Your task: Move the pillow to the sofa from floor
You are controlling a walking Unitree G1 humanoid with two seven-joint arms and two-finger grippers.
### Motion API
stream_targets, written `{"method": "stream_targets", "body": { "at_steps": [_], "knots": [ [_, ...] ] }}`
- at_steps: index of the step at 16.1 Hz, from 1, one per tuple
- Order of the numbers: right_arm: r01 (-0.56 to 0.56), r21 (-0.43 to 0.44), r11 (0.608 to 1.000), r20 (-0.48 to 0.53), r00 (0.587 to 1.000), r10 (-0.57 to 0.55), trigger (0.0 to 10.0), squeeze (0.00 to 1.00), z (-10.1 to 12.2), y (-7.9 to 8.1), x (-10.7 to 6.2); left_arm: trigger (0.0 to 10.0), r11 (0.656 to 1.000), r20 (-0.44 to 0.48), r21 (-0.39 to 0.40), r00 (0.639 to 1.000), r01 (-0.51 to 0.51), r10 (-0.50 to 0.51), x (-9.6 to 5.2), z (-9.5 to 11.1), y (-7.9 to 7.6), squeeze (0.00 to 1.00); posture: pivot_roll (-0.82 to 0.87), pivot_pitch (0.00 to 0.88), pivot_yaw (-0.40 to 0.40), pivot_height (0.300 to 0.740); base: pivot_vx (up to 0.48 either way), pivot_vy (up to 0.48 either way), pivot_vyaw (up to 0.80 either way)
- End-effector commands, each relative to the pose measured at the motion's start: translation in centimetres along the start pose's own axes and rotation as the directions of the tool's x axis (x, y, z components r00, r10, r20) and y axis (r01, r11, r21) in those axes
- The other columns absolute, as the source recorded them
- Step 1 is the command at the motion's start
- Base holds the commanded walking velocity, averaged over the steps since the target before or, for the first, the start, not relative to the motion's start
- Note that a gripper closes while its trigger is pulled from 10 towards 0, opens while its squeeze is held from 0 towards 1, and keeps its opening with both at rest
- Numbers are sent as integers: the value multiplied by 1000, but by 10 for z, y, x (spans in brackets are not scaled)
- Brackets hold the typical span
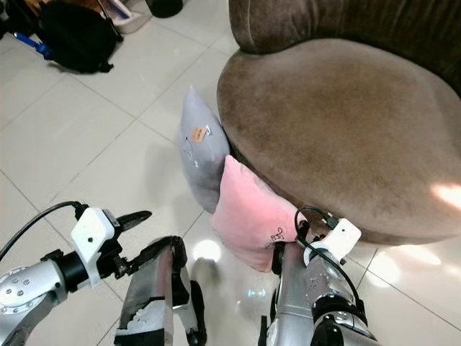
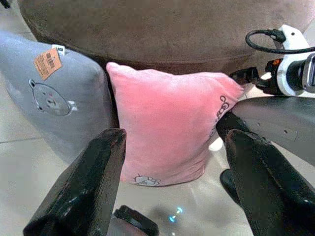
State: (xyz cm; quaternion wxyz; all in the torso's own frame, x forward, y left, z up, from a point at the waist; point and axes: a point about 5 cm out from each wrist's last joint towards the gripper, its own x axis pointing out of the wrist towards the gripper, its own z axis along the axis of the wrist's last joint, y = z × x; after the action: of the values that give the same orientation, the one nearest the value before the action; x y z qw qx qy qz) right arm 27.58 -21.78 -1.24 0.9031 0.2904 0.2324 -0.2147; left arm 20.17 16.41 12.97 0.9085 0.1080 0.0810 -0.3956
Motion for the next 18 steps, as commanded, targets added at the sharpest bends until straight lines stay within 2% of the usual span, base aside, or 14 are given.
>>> {"method": "stream_targets", "body": {
  "at_steps": [1,3,4,5,6,9,13,14,15,17,18],
  "knots": [
    [-24,68,997,-50,998,28,10000,1000,-14,2,-3,10000,1000,-9,-2,1000,8,-8,-5,1,0,0,224,344,154,574,0,0,0],
    [-107,119,987,-42,993,113,10000,843,-12,10,-2,10000,1000,-13,-7,1000,9,-9,-5,1,0,0,220,341,153,574,0,0,0],
    [-144,138,980,-38,988,150,10000,682,-10,13,-2,10000,1000,-13,-9,1000,9,-10,-4,1,1,0,219,340,153,574,0,0,0],
    [-186,154,970,-37,980,194,10000,122,-10,17,-2,10000,1000,-12,-12,1000,10,-10,-3,1,1,0,218,337,152,574,0,0,0],
    [-240,158,958,-44,967,250,10000,0,-11,23,-2,10000,1000,-11,-14,1000,10,-10,-2,1,2,0,215,334,152,574,0,0,0],
    [-338,105,935,-88,934,348,10000,0,-18,32,-6,10000,1000,-6,-17,1000,17,-18,2,2,5,0,211,330,154,574,0,0,0],
    [-361,92,928,-97,924,369,10000,0,-22,32,-8,10000,999,-14,-27,999,33,-33,11,-4,11,0,215,328,157,574,0,0,0],
    [-356,87,930,-96,927,364,8745,0,-22,31,-8,10000,999,-24,-29,999,30,-31,14,-10,15,0,215,328,157,574,0,0,0],
    [-355,87,931,-92,927,363,4667,0,-22,30,-8,10000,999,-34,-33,999,26,-27,18,-17,19,0,216,327,159,574,0,0,0],
    [-355,86,931,-86,928,362,2471,0,-22,30,-8,10000,999,-50,-39,999,21,-23,22,-28,23,0,217,326,159,574,0,0,0],
    [-355,84,931,-81,929,361,588,0,-22,30,-8,10000,999,-58,-44,998,19,-21,25,-36,22,0,218,327,158,574,0,0,0]
  ]
}}
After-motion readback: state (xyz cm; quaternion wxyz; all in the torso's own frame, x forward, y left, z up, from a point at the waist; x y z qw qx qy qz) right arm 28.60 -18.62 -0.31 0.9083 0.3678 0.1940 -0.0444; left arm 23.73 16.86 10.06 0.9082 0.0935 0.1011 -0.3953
